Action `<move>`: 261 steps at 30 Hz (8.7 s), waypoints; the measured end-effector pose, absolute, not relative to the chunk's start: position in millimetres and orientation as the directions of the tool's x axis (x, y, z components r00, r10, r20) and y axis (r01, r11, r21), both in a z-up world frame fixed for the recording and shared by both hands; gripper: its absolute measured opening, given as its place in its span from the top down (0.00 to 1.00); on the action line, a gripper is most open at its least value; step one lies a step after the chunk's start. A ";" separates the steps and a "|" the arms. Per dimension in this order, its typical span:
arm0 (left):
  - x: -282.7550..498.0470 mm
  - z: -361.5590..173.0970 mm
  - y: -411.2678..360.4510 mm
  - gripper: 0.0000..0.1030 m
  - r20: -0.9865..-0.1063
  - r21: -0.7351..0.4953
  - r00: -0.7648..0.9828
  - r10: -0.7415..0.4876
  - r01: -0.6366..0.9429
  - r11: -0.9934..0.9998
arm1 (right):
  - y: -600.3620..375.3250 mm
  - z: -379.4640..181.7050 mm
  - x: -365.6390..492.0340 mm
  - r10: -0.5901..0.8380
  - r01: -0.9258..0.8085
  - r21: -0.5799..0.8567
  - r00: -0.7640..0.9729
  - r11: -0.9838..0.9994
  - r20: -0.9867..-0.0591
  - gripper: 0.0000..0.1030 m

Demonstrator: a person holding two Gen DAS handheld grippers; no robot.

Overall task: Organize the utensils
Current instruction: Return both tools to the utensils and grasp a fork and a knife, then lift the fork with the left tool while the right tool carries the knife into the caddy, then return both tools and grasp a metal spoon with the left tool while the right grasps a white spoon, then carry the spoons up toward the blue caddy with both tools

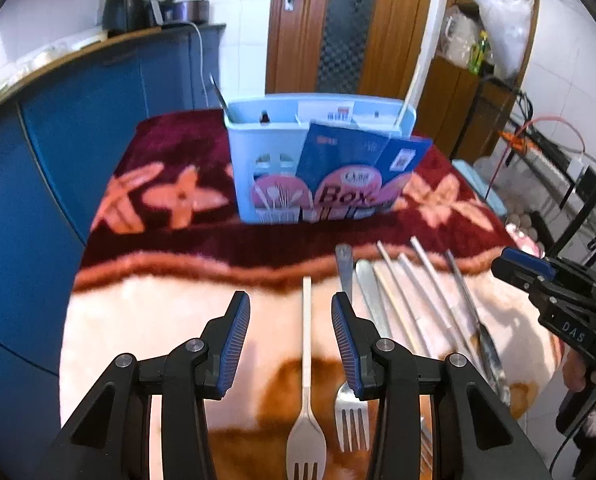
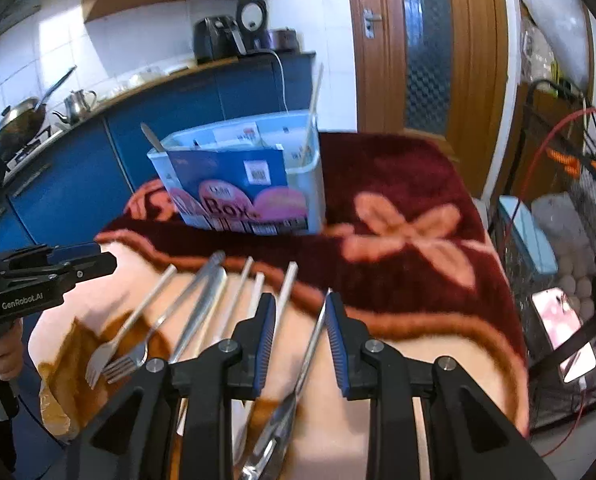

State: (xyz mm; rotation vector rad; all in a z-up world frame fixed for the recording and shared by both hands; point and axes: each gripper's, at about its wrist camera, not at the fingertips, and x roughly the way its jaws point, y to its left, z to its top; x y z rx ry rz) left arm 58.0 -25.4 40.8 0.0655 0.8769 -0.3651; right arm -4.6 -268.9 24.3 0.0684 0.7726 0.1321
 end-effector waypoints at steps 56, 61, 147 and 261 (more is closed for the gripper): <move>55.7 96.2 -21.9 0.94 -0.569 -0.181 0.711 -0.413 0.382 0.906 | -277.8 67.9 -7.8 0.228 -0.111 0.233 0.791 0.966 -0.567 0.91; 60.3 125.8 -16.9 0.94 -0.485 -0.154 0.781 -0.394 0.367 0.917 | -277.2 91.9 -8.8 0.200 -0.115 0.207 0.870 0.971 -0.452 0.91; 133.5 131.8 -36.8 0.72 -0.392 -0.159 0.866 -0.310 0.268 0.950 | -253.3 128.5 62.3 0.247 -0.216 0.159 0.947 0.963 -0.208 0.81; 58.5 113.6 -23.0 0.94 -0.415 -0.251 0.797 -0.438 0.362 0.898 | -260.3 71.8 -5.9 0.274 -0.175 0.272 0.879 0.946 -0.389 0.92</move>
